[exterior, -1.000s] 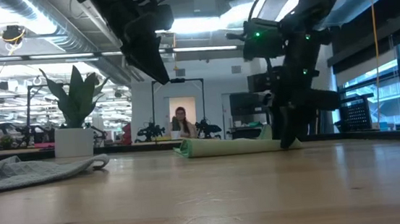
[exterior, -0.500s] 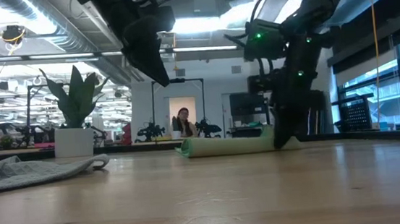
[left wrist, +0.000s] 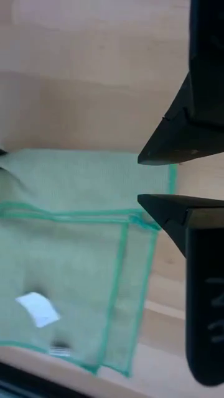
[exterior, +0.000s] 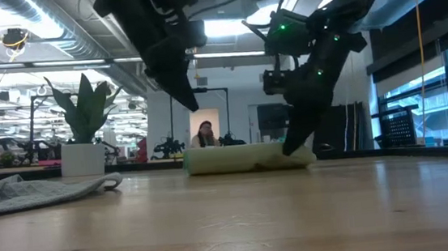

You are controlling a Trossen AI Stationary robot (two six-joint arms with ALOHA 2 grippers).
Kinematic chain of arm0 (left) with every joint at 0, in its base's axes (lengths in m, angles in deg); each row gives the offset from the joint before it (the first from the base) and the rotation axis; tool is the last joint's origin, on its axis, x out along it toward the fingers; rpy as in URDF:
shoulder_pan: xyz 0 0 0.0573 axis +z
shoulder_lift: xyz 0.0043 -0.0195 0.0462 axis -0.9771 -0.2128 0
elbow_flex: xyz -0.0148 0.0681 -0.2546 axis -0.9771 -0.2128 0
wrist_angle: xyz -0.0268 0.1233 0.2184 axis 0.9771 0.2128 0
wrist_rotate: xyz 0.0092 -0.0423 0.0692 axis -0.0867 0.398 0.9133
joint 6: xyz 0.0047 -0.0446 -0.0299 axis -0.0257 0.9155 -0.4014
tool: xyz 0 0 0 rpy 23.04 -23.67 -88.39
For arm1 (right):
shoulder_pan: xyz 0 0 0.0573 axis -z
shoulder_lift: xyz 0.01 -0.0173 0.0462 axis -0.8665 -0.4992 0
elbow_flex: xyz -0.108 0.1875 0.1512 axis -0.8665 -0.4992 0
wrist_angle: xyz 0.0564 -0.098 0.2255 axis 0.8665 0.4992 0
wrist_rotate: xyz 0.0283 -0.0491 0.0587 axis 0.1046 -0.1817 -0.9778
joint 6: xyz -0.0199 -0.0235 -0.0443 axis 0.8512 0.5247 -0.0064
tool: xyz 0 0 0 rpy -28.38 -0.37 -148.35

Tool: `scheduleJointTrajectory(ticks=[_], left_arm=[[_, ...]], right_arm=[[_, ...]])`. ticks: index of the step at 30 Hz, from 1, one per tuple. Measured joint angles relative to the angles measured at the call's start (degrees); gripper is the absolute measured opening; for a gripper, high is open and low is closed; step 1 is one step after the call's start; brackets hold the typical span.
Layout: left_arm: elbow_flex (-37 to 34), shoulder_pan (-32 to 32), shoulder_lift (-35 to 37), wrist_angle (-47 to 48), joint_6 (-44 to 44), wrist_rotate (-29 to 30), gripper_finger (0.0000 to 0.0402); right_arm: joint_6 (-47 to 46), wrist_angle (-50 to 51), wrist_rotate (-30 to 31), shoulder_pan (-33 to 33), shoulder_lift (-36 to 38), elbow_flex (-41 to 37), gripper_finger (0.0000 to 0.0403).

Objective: Roll microfiber towels into tight, uniform cylinder then place into a basket
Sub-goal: Roll the green microfiber cloth

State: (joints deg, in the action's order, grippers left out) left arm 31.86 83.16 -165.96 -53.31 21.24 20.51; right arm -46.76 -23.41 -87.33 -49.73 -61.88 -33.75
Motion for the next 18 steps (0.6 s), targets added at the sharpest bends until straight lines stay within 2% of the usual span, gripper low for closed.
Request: scheduleJointTrajectory(ticks=[6,11,18], left_arm=[[0.1,-0.23,-1.51,-2.53,-1.92,1.1,0.0085],[-0.02,-0.32,-3.42,-2.9,-4.59,-4.58,0.0082],[0.02,-0.75,-8.58,-5.02,-4.61,-3.32,0.0081]], right_arm=[[-1.01,-0.25,0.0,0.0,-0.02,0.0,0.0009],[-1.37,-0.45,0.0,-0.01,-0.02,0.0,0.0008],[-2.27,-1.01,-0.03,0.04,-0.02,0.0,0.0008]])
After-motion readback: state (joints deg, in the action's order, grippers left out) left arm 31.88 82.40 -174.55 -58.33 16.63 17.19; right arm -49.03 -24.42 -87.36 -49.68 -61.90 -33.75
